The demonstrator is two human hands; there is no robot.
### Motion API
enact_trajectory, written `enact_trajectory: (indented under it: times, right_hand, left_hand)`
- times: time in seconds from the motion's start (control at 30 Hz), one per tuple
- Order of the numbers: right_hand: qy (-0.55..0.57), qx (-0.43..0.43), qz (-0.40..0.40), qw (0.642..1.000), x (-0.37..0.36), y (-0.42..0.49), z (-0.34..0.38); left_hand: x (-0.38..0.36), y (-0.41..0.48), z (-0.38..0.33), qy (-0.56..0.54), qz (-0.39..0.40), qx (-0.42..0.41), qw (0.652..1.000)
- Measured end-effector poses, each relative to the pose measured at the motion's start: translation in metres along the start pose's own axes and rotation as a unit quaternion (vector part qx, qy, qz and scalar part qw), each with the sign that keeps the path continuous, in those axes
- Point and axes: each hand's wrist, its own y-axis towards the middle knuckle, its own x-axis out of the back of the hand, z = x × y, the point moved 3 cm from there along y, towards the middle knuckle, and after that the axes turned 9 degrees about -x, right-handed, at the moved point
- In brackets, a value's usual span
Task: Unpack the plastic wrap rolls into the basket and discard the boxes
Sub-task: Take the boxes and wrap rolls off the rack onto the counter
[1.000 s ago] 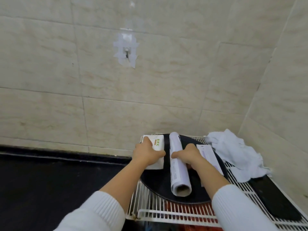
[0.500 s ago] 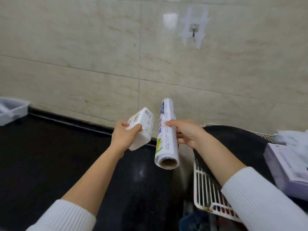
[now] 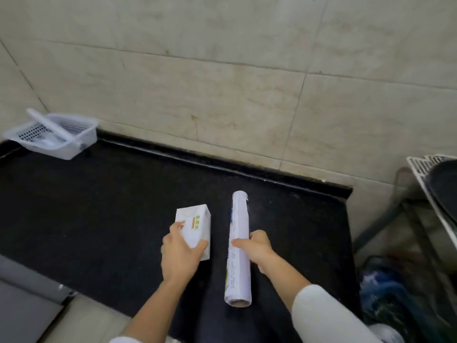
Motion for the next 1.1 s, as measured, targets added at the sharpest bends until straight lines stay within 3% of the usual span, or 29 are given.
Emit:
enact_trajectory:
  times: [0.3,0.53,0.7,0.83,0.93,1.1]
  right_hand:
    - [-0.174,0.012,-0.092,0.980,-0.045,0.006,-0.024]
    - [-0.119,0.024,-0.063,0.991,-0.027,0.004,-0.013]
    - [-0.076,0.098,-0.157,0.980,0.048,-0.020,0.033]
    - [-0.063,0.158,-0.240,0.956,0.142,-0.053,0.062]
    - [-0.037,0.185,-0.285,0.940,0.216,-0.085,0.066]
    - [-0.042,0.212,-0.360,0.908,0.352,-0.138,0.035]
  left_hand:
    - [-0.019,-0.005,0.040,0.046,0.053,-0.031,0.997]
    - [-0.020,0.009,0.023,0.073,0.004,-0.078,0.994]
    - [-0.035,0.034,-0.065,0.021,0.030,-0.192,0.981]
    - [-0.058,0.028,-0.174,-0.064,0.093,-0.312,0.943]
    - [-0.078,-0.002,-0.255,-0.127,0.116,-0.390,0.905]
    - [-0.132,-0.083,-0.363,-0.176,0.148,-0.439,0.869]
